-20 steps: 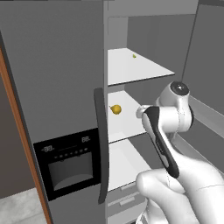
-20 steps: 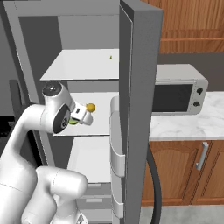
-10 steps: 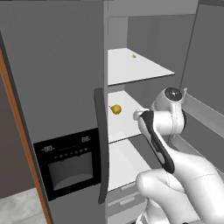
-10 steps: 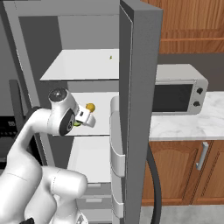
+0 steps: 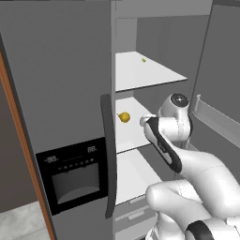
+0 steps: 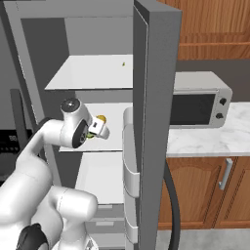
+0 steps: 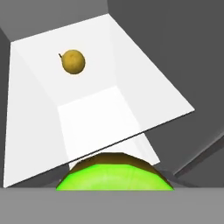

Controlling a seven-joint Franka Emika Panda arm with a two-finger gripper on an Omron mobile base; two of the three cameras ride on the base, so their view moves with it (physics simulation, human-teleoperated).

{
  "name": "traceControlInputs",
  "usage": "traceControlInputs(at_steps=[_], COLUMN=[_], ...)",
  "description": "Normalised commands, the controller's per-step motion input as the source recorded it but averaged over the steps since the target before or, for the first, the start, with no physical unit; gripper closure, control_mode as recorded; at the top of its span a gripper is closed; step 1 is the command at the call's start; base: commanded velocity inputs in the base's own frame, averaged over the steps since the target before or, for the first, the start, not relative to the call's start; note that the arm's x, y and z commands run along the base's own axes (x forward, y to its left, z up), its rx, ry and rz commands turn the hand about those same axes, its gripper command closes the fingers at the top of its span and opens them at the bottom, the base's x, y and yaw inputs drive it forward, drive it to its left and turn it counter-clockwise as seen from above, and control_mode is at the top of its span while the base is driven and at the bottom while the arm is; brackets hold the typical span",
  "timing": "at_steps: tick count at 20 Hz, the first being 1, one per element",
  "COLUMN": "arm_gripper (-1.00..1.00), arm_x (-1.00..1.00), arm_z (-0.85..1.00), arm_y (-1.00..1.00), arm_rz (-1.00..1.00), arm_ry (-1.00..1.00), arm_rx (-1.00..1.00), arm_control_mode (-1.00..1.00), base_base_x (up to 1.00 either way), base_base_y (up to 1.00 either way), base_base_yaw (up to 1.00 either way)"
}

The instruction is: Place the kiwi in the correct fridge rack based on whether it is a fruit or vegetable. Finally, close the fridge door.

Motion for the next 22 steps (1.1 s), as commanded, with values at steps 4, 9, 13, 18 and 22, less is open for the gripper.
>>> traceControlInputs(at_steps=[4,9,13,18,22], arm_gripper=[1.00,1.00,1.00,1.00,1.00], arm_x=[0.35,0.35,0.30,0.28,0.23], arm_z=[-0.38,-0.41,-0.38,-0.23,-0.15], arm_y=[0.02,0.05,0.03,0.02,0.00], arm_rz=[0.00,0.00,0.00,0.00,0.00], arm_ry=[0.00,0.00,0.00,0.00,0.00], arm_rx=[0.00,0.00,0.00,0.00,0.00], arm_control_mode=[-1.00,-1.00,-1.00,-1.00,-1.00], base_base_x=[0.00,0.00,0.00,0.00,0.00], base_base_y=[0.00,0.00,0.00,0.00,0.00], base_base_yaw=[0.00,0.00,0.00,0.00,0.00])
